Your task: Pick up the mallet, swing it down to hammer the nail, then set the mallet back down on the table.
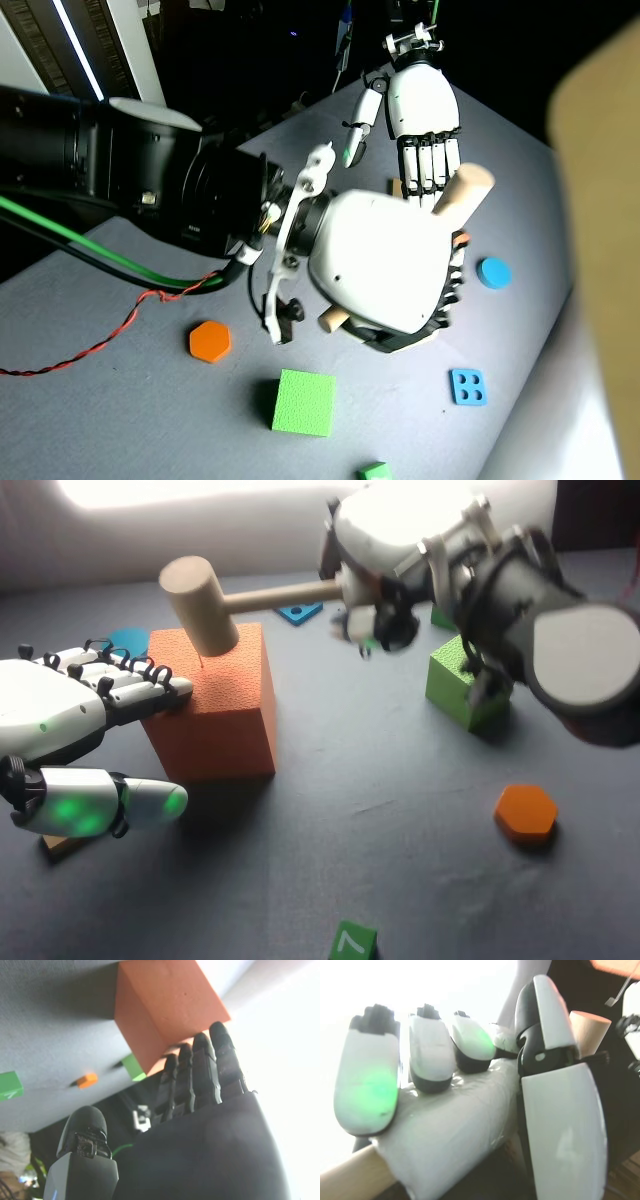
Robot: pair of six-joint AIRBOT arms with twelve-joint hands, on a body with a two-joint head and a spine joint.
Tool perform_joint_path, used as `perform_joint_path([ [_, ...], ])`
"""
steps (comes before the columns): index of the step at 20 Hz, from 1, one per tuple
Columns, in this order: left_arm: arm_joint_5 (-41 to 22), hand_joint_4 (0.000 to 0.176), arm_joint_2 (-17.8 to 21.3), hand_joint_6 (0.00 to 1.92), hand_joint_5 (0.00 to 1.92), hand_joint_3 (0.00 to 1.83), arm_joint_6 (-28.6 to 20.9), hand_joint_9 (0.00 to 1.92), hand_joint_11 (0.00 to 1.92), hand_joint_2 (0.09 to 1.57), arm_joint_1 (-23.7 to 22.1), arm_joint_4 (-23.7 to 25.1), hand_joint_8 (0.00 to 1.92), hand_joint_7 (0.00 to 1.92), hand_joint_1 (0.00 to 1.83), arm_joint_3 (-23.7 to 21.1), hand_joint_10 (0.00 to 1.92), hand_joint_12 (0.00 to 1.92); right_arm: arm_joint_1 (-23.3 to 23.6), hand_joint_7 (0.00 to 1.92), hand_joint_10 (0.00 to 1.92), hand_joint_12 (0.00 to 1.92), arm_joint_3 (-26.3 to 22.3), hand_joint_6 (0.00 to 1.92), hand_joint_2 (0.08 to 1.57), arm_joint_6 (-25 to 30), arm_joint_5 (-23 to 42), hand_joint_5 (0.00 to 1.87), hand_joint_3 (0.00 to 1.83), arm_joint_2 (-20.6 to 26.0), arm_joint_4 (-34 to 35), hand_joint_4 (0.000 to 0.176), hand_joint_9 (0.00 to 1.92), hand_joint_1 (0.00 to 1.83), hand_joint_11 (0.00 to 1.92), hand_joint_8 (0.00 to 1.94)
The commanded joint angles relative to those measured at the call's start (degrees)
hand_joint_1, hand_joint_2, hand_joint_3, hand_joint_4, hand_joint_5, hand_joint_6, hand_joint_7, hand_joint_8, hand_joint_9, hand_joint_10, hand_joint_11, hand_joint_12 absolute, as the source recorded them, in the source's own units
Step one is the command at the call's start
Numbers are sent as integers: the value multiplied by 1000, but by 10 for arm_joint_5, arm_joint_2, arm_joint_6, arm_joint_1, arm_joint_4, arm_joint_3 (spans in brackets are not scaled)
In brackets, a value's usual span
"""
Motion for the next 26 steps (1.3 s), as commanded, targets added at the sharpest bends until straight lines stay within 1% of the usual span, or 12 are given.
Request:
perform_joint_path([
  [1, -20, 0, -4, 8, 151, 0, 0, 150, 0, 1217, -2, -1, 10, 161, 0, 2, 6, 363, -2, 1659, 1921, 1921, 1, 1921, 1341, -4, -31, 1436, 0, 6, -32, 176, 1752, 1262, 1898, 1941],
  [4, -20, 0, -4, 4, 157, 0, 0, 163, 0, 1217, -2, -1, 8, 173, 0, 3, 7, 396, -8, 1658, 1921, 1921, 2, 1921, 1346, -3, -32, 1435, 0, 7, -32, 176, 1749, 1257, 1894, 1941],
  [5, -20, 0, -4, 2, 136, 0, 0, 143, 0, 1216, -2, -1, 6, 149, 0, 3, 3, 344, -4, 1658, 1921, 1921, 2, 1921, 1338, -2, -32, 1434, 0, 7, -32, 176, 1750, 1257, 1894, 1941],
  [8, -20, 0, -4, 3, 153, 0, 0, 166, 0, 1217, -2, -1, 6, 173, 0, 3, 6, 386, 13, 1643, 1921, 1921, 2, 1921, 1346, 1, -33, 1394, 0, 6, -32, 176, 1741, 1248, 1893, 1941],
  [10, -20, 0, -4, 1, 152, 1, 0, 177, 0, 1219, -2, -1, 4, 180, 0, 2, 6, 406, 29, 1650, 1921, 1921, 1, 1921, 1351, 2, -33, 1415, 1, 6, -32, 176, 1748, 1261, 1895, 1941],
  [12, -20, 0, -4, 5, 145, 0, 0, 175, 0, 1216, -2, -1, 3, 176, 0, 3, 3, 378, 45, 1657, 1921, 1921, 1, 1921, 1352, 2, -30, 1423, 1, 8, -32, 176, 1752, 1253, 1895, 1941],
  [13, -20, 0, -4, 5, 165, 1, 0, 178, 0, 1222, -2, -1, 2, 181, 0, 3, 2, 409, 51, 1656, 1921, 1921, 1, 1921, 1345, 3, -30, 1404, 0, 9, -32, 176, 1751, 1259, 1894, 1941],
  [17, -20, 0, -4, 2, 142, 0, 0, 146, 0, 1213, -2, 0, 2, 155, 0, 3, 2, 364, 63, 1653, 1921, 1921, 2, 1921, 1341, 3, -27, 1423, 0, 7, -32, 176, 1743, 1249, 1887, 1941],
  [20, -20, 0, -4, 2, 126, 0, 0, 121, 0, 1214, -2, 0, 1, 131, 0, 3, 0, 319, 54, 1665, 1921, 1921, 4, 1921, 1345, 3, -26, 1427, 0, -2, -32, 176, 1757, 1239, 1899, 1941],
  [23, -20, 0, -4, 4, 166, 0, 0, 157, 0, 1216, -2, 0, 4, 171, 0, 3, 4, 386, 31, 1664, 1921, 1921, 13, 1921, 1355, 3, -26, 1440, 4, -12, -32, 176, 1760, 1227, 1907, 1941],
  [24, -20, 0, -4, 2, 165, 4, 0, 154, 0, 1228, -1, 0, 1, 169, 0, 3, 2, 363, 23, 1663, 1921, 1921, 16, 1921, 1350, 3, -25, 1443, 1, -14, -32, 176, 1757, 1248, 1899, 1941],
  [26, -20, 0, -4, 0, 166, 0, 0, 184, 0, 1219, -1, 0, 2, 193, 0, 3, 3, 410, 16, 1648, 1921, 1921, 17, 1921, 1341, 3, -24, 1422, 0, -13, -32, 176, 1744, 1269, 1892, 1941],
])
